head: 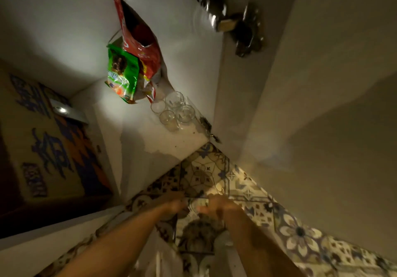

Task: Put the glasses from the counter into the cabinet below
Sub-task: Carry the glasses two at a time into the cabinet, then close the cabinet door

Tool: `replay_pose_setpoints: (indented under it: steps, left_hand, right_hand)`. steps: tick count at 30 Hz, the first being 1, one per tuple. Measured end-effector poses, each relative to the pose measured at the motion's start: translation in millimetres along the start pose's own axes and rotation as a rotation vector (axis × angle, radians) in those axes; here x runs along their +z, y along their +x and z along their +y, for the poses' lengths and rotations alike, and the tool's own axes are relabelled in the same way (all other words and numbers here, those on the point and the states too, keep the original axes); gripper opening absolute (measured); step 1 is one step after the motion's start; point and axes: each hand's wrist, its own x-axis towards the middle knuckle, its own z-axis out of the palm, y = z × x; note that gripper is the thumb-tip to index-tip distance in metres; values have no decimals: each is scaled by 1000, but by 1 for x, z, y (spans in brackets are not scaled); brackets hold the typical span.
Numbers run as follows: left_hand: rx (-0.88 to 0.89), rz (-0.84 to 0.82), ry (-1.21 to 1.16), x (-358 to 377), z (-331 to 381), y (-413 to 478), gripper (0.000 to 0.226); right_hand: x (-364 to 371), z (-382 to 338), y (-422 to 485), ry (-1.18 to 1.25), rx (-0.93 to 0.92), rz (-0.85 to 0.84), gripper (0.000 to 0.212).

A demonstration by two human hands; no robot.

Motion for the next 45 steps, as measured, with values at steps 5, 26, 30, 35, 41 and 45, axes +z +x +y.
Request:
replay_pose_setpoints:
  steps: [5,26,30,35,41,45]
  left_hand:
    - [36,-103,196,18,31,-72,46]
    - [158,35,174,-116,167,-422,44]
    - [244,171,100,-161,209,-470,42]
    - [356,582,27,-205,246,-551,47]
    - [585,1202,-124,-246,244,-643,48]
    - [206,1133,71,-267,203,-624,61]
  right_hand:
    - [24,18,-78,208,101,69,78]
    - [-134,-97,-405,-58,-148,91,69]
    - [-188,-111,-441,-124,-222,199,65]
    - [-243,-106,-470,-30,-344,566,43]
    - [-252,-75,-470,89,-270,562,44]
    - [-236,-61,-461,121,-255,514,45]
